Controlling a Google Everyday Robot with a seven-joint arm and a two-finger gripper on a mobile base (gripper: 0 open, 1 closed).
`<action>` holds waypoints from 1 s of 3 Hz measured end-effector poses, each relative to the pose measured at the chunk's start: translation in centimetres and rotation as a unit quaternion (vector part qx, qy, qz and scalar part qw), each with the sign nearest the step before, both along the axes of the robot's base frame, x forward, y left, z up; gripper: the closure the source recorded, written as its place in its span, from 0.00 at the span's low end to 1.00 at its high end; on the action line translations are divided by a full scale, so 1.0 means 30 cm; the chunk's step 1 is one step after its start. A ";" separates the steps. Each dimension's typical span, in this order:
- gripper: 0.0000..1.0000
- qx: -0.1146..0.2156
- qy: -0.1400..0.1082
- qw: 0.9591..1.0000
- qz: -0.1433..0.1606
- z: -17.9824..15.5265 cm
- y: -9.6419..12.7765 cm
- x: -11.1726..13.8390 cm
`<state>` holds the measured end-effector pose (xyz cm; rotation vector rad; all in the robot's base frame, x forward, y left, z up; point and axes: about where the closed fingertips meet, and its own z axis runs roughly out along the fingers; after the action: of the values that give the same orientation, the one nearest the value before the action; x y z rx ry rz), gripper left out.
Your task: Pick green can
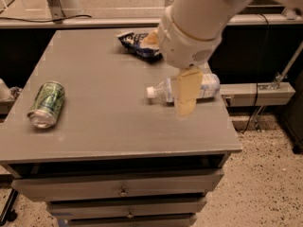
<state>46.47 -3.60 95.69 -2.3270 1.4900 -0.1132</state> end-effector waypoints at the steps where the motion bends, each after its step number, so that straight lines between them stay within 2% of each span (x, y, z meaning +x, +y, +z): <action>1: 0.00 -0.016 -0.034 0.996 0.085 0.006 0.208 -0.028; 2: 0.00 -0.017 -0.039 0.995 0.096 0.012 0.239 -0.035; 3: 0.00 -0.009 -0.037 0.994 0.104 0.025 0.223 -0.031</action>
Offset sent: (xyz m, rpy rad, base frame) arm -0.0071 0.0535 0.0011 -0.0286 -0.0580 0.1478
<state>45.54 3.09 96.43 -2.4491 1.2075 -0.1563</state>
